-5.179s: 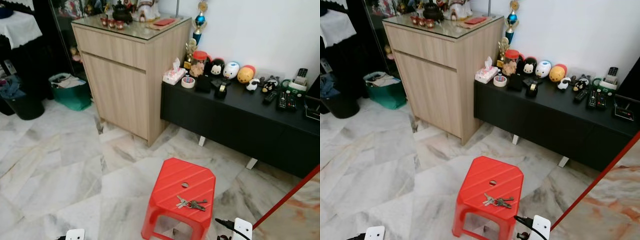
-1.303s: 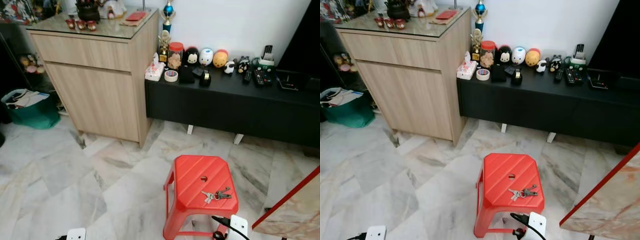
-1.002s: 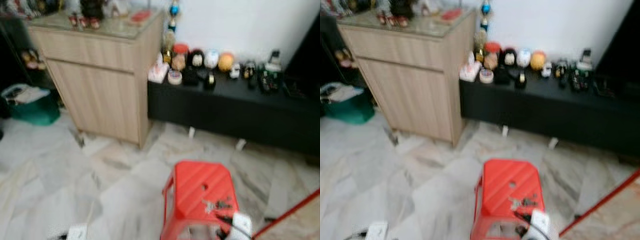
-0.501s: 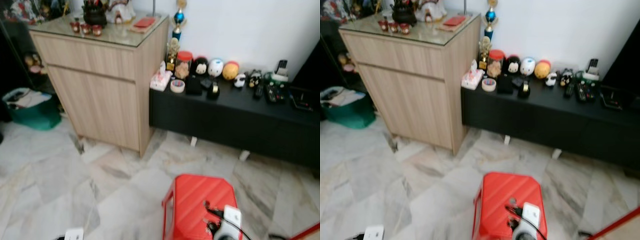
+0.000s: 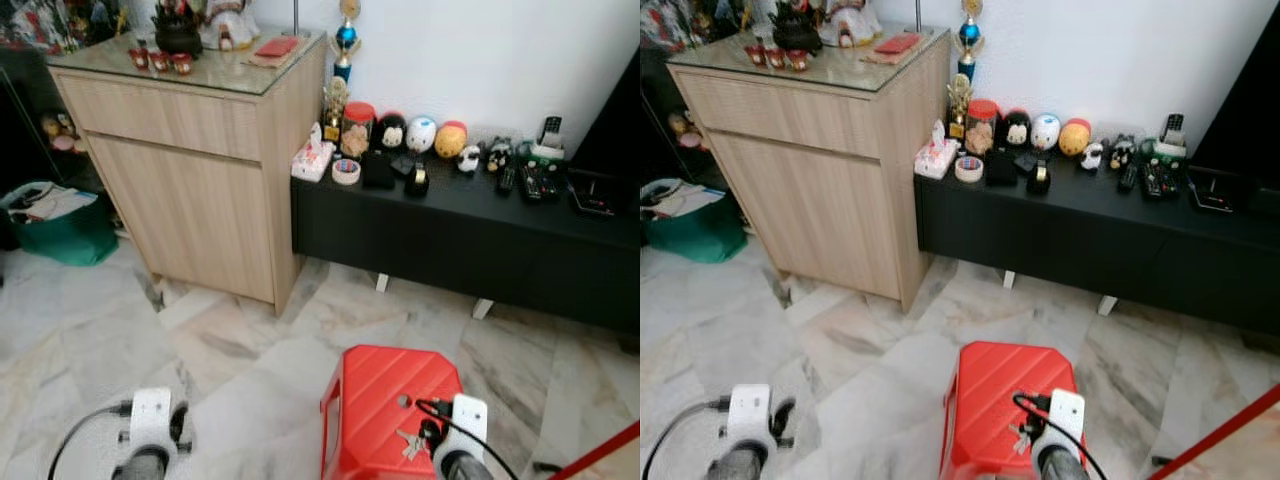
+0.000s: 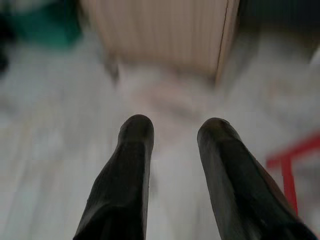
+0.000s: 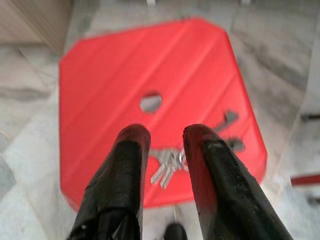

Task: Hang keys on a hook

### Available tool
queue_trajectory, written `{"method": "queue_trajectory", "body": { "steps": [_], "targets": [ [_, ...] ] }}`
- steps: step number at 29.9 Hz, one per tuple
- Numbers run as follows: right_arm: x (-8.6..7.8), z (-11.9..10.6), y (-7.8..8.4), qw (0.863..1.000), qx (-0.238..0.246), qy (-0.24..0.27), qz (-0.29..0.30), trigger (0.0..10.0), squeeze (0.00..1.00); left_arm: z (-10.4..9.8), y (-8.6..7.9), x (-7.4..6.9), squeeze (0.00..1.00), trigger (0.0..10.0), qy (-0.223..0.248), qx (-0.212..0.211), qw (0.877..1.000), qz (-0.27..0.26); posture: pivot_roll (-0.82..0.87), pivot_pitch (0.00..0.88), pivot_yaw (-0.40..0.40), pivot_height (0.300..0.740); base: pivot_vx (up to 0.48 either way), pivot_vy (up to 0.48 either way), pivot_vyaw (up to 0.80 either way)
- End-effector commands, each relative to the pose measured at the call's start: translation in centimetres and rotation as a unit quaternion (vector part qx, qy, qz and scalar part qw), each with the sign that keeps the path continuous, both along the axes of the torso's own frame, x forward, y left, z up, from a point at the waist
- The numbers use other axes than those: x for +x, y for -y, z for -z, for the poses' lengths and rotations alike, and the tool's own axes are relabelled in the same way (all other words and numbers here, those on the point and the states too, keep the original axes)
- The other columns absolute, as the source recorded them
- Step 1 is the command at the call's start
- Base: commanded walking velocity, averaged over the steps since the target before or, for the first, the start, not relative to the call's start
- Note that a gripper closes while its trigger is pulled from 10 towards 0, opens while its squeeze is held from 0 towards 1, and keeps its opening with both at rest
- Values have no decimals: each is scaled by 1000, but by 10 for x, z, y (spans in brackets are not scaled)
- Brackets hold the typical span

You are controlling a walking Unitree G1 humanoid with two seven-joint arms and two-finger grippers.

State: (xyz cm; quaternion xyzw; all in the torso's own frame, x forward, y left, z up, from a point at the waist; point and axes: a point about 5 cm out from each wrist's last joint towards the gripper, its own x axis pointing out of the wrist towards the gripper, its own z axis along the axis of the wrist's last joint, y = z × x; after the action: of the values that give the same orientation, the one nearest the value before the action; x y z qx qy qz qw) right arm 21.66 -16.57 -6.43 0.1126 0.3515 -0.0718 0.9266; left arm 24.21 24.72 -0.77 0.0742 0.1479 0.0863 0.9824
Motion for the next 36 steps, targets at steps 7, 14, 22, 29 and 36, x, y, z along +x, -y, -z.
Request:
{"method": "queue_trajectory", "body": {
  "steps": [7, 14, 22, 29, 36],
  "targets": [
    [24, -26, 7, 993, -41, 110, -15, 10000, 0, -34, 14, 12, 0, 10000, 112, 19, 992, 55, 68, 0, -62, 740, 0, 0, 0],
    [39, -53, 11, 973, -78, 212, -40, 10000, 0, -40, 20, -9, 0, 10000, 136, 19, 989, 63, 66, 0, -77, 740, 0, 0, 0],
    [44, -67, -1, 955, -97, 261, -99, 10000, 0, -44, 39, -10, 0, 10000, 144, -2, 987, 73, 56, 0, -83, 740, 0, 0, 0],
    [40, -63, -1, 960, -96, 252, -71, 10000, 0, -52, 43, -6, 0, 10000, 151, -13, 986, 68, 59, 0, -73, 740, 0, 0, 0],
    [44, -69, -1, 960, -93, 258, -49, 10000, 0, -63, 39, 2, 0, 10000, 158, -6, 985, 68, 62, 0, -62, 740, 0, 0, 0]
  ]
}}
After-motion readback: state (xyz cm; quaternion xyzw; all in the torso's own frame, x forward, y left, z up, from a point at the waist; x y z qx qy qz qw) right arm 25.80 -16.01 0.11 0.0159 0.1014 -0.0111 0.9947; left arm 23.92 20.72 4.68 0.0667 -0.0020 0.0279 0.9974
